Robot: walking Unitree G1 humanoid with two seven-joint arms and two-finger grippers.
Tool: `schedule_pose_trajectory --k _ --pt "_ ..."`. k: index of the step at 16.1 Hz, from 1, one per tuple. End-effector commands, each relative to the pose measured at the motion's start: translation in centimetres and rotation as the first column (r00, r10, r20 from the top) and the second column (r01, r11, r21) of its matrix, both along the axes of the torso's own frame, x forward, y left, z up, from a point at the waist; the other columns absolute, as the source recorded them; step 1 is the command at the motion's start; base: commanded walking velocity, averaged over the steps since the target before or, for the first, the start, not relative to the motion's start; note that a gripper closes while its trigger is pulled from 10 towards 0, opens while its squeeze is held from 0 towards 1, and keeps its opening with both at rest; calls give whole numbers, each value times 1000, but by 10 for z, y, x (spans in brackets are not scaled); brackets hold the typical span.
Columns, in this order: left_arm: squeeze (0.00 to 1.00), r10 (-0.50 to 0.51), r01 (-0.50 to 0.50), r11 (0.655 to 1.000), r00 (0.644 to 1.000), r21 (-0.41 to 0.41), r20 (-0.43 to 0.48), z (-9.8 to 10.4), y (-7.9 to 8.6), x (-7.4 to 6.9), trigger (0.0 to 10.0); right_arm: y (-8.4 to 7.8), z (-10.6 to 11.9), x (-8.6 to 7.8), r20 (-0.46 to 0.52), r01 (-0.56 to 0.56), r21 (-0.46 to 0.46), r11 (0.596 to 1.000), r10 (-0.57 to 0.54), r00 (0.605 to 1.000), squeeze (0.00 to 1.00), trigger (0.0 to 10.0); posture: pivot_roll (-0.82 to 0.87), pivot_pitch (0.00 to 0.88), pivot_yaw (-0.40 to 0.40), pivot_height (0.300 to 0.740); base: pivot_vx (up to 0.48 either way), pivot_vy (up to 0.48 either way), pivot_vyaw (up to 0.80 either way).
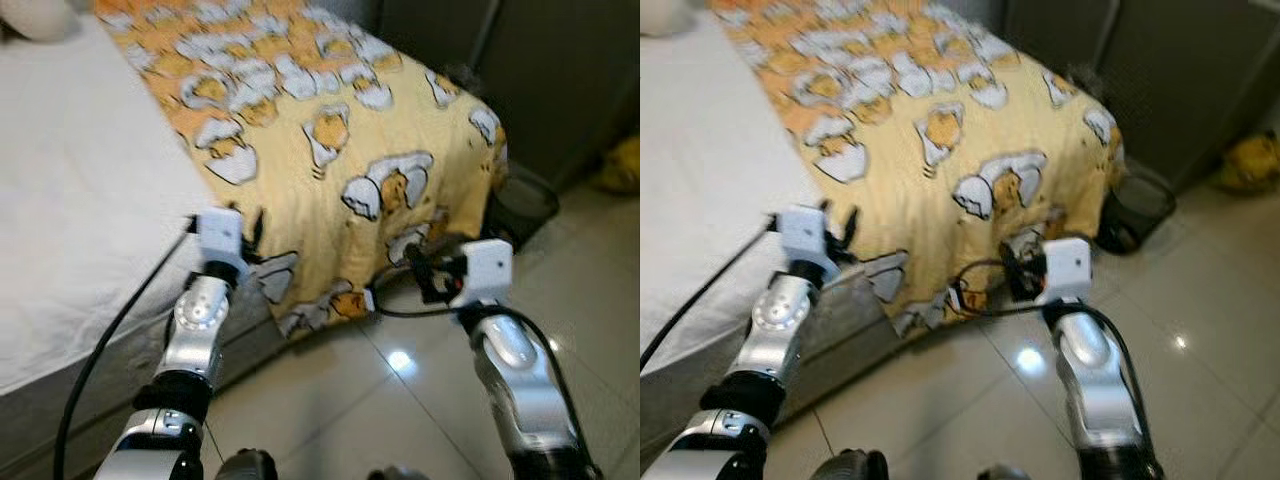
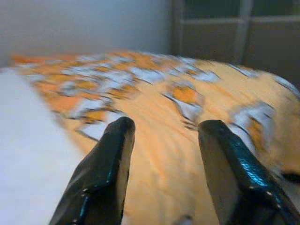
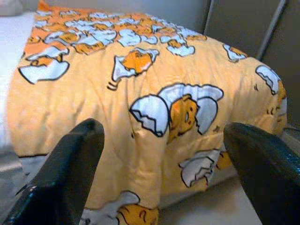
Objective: Clean up the room
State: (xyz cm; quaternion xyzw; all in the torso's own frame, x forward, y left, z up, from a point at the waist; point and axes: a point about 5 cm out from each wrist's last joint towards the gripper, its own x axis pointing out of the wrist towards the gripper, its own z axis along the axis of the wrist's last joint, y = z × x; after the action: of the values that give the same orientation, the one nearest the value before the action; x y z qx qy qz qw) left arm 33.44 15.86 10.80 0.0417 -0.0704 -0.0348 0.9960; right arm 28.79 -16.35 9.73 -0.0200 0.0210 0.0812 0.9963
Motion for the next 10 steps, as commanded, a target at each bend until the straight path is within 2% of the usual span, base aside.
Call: schedule_pose_trajectory --k 1,2,3,4,6,8,9,10 --pt "1000 75 -75 995 997 -70 2 5 8 -1 10000 -3 0 4 13 33 -6 999 -33 999 1000 10000 -41 0 11 740 0 0 0" --pt "1000 88 -88 993 996 -78 -3 5 10 -1 10000 -3 0 5 22 44 -4 999 -44 999 1000 10000 -40 0 11 740 0 -480 0" --pt "1000 81 -80 996 997 -48 11 8 8 -2 10000 -5 -1 7 18 58 -2 998 -58 998 1000 10000 -40 0 10 740 0 -480 0" --pt "0 106 -106 994 994 14 13 7 2 -2 10000 -2 -5 10 0 60 -1 998 -60 998 1000 10000 -40 0 8 740 0 0 681" --pt "0 106 -106 994 994 -4 17 8 -3 -3 10000 3 -7 10 4 43 7 999 -43 999 1000 10000 -39 0 9 740 0 0 656" --pt "0 137 -136 989 991 53 -12 1 -4 -12 10000 6 -8 12 25 39 14 999 -39 999 1000 10000 -31 0 11 740 0 0 609" --pt "0 143 -142 990 988 12 -63 -4 -2 -16 10000 6 -9 11 31 40 9 999 -40 999 1000 10000 -37 0 13 740 0 0 594" --pt "0 167 -164 986 979 32 -114 -11 -1 -17 10000 5 -11 11 30 43 9 999 -43 999 1000 10000 -37 0 13 740 0 -442 594"
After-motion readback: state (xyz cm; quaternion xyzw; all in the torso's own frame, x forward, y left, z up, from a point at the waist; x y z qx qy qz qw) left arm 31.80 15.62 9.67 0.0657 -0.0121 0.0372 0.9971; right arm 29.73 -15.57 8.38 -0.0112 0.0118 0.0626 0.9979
